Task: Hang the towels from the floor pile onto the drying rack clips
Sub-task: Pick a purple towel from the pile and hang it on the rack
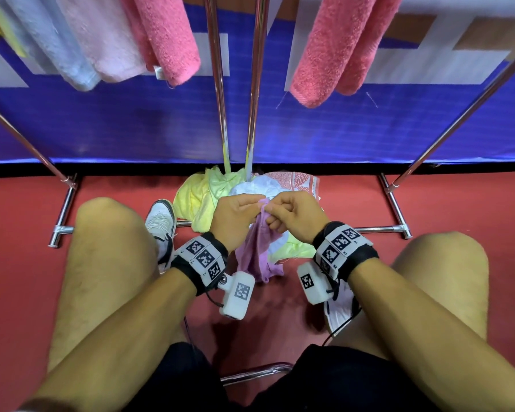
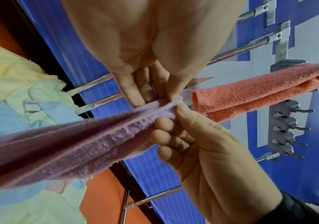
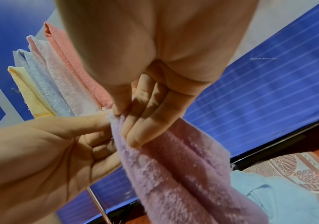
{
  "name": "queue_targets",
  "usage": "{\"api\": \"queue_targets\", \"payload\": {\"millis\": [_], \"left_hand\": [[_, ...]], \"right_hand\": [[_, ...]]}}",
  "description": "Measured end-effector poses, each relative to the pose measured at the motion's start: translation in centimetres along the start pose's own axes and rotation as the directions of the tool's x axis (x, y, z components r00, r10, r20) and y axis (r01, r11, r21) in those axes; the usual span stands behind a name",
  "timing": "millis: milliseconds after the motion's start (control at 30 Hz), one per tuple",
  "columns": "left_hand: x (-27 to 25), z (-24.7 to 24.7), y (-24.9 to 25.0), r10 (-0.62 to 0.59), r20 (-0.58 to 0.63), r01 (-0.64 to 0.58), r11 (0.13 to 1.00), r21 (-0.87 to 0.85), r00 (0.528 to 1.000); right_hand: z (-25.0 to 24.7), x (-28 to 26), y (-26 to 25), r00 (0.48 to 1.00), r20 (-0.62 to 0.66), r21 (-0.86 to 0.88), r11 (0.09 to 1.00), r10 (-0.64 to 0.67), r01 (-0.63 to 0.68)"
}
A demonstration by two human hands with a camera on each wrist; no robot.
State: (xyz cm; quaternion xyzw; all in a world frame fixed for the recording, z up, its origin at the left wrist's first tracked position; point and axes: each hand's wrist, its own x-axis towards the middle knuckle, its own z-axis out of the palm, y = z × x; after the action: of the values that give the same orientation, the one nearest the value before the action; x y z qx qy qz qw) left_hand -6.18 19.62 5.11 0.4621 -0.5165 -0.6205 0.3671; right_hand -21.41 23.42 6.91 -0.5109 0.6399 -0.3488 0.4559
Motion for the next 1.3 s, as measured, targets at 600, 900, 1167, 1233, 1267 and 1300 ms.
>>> {"api": "queue_targets", "payload": {"millis": [600, 900, 1167, 1233, 1267, 1300], "left_hand": [[0.2, -0.6, 0.6, 0.021, 0.127, -0.015, 0.999, -0.052, 0.992], [2.1, -2.6, 1.6, 0.083, 0.054, -0.079, 0.994, -0.076, 0.995], [3.1, -5.4, 2.5, 0.139, -0.104, -0.151, 0.982, -0.117, 0.985], [3.2, -5.6, 2.2, 0.148, -0.130, -0.159, 0.984, -0.078, 0.980], [3.2, -5.6, 2.1, 0.153, -0.141, -0.163, 0.984, -0.068, 0.978], [3.2, -5.6, 2.0, 0.153, -0.148, -0.163, 0.985, -0.062, 0.977]], "right_hand": [[0.0, 0.2, 0.7, 0.994, -0.103, -0.072, 0.997, -0.040, 0.032], [-1.5, 1.0, 2.0, 0.996, 0.042, -0.579, 0.810, -0.083, 0.092], [-3.0, 1.2, 2.2, 0.975, -0.195, -0.591, 0.806, -0.104, -0.032], [-3.2, 1.1, 1.7, 0.946, -0.281, -0.488, 0.873, -0.161, 0.004], [-3.2, 1.0, 1.5, 0.932, -0.311, -0.433, 0.901, -0.186, 0.035], [-3.2, 0.9, 1.4, 0.917, -0.334, -0.380, 0.921, -0.216, 0.078]]}}
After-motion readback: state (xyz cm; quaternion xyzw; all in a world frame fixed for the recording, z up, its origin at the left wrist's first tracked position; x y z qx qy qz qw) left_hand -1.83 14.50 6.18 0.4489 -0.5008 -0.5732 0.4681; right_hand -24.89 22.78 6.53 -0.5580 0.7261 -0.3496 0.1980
